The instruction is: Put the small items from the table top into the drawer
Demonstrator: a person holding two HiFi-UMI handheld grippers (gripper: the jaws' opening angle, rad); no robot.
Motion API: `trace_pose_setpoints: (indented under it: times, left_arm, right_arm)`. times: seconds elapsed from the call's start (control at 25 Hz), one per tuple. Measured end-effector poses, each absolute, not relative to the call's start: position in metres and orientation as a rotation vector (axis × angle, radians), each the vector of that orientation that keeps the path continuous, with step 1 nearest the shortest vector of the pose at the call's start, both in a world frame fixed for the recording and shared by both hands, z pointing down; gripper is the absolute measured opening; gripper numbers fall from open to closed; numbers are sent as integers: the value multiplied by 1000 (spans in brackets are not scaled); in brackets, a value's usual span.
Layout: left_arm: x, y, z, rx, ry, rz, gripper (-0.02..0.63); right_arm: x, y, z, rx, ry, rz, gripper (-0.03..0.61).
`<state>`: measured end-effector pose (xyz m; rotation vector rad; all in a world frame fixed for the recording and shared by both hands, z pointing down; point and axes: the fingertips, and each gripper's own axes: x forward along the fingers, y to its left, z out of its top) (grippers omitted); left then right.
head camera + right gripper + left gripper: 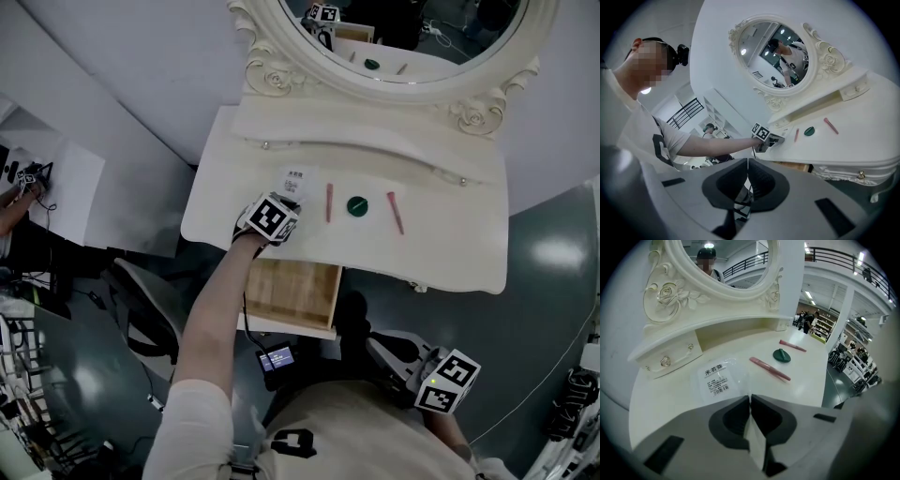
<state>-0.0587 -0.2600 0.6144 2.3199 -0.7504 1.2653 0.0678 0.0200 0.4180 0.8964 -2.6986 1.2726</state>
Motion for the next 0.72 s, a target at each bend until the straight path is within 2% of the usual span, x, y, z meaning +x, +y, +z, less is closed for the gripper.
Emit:
trace_pose_setpoints:
  times: [0.72]
  left_arm:
    - [-73,-250,589,2358,-813,1124,63]
  right_arm:
    - [50,25,410,874,-2718,1233,29]
